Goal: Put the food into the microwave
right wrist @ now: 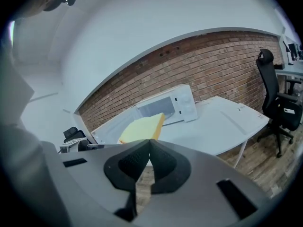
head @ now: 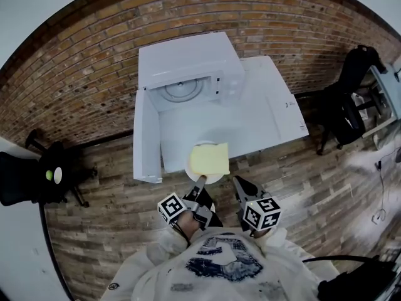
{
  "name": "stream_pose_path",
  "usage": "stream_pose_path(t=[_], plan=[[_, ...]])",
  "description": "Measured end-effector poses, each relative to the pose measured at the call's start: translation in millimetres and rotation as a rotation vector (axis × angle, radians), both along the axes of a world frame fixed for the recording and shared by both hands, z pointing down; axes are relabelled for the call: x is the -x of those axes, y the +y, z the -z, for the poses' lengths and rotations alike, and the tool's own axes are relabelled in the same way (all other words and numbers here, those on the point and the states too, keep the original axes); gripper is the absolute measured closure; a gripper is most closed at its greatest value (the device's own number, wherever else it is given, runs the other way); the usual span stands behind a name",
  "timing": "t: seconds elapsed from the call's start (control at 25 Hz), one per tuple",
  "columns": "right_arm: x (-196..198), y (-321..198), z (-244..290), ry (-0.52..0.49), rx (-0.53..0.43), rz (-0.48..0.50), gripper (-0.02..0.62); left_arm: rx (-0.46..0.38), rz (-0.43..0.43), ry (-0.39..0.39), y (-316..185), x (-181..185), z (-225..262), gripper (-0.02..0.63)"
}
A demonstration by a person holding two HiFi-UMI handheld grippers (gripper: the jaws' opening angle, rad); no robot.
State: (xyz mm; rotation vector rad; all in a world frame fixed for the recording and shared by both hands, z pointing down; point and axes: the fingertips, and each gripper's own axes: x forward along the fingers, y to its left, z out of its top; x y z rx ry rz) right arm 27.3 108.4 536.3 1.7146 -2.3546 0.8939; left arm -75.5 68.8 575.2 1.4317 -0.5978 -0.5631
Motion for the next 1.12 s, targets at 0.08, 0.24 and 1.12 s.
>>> stream_pose_path(t=[0.08, 0.24, 1.12], plan=[[2.7, -11.6, 0.4, -0.003, 0.000, -0.010, 0.581, 0.001, -0.005, 0.010, -13.4, 1.4, 1.5, 0.586], [2.3, -22.7, -3.9, -0.008, 0.015, -0.024, 0.581, 0.016, -0.015, -0.021, -29.0, 5.1, -6.9, 0.586], [-11.9, -135.5, 3.1, -0.022, 0.010, 0.051, 0.581, 0.027, 0.063, -0.033, -123.4, -6.1, -5.8, 0.586]])
